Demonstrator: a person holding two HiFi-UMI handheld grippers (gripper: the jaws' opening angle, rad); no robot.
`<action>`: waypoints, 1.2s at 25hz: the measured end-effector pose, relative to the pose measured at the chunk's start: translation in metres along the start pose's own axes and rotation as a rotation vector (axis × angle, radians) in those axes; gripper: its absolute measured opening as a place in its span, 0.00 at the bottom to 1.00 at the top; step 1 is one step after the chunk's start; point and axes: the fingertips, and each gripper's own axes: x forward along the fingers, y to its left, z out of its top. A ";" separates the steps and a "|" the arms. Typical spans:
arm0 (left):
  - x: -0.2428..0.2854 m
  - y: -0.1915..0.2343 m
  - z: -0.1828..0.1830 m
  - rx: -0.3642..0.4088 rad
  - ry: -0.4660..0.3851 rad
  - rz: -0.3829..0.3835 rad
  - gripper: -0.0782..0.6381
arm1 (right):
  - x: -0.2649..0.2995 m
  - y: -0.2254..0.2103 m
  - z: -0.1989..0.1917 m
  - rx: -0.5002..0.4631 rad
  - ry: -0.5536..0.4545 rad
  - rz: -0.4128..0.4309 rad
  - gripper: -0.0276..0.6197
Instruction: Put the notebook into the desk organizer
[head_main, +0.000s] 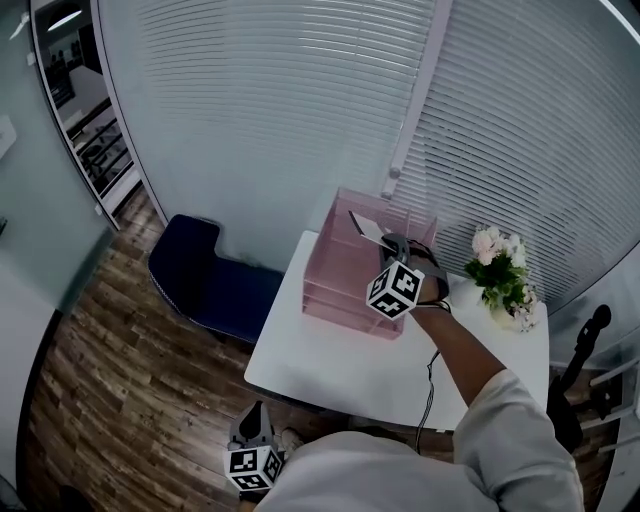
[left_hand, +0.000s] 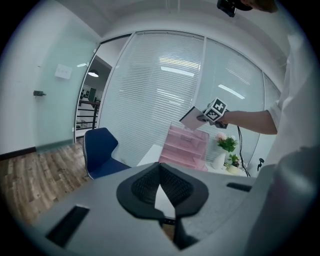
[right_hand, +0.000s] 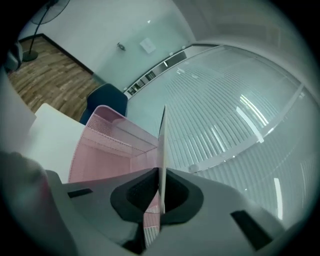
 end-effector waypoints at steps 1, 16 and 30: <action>0.001 -0.001 0.000 -0.002 0.000 0.002 0.12 | 0.007 0.005 0.000 -0.033 0.012 0.012 0.08; 0.020 0.002 -0.004 -0.033 0.018 0.032 0.12 | 0.065 0.059 -0.009 -0.331 0.168 0.145 0.09; 0.030 0.008 -0.004 -0.041 0.029 0.025 0.12 | 0.073 0.082 -0.007 -0.328 0.184 0.250 0.12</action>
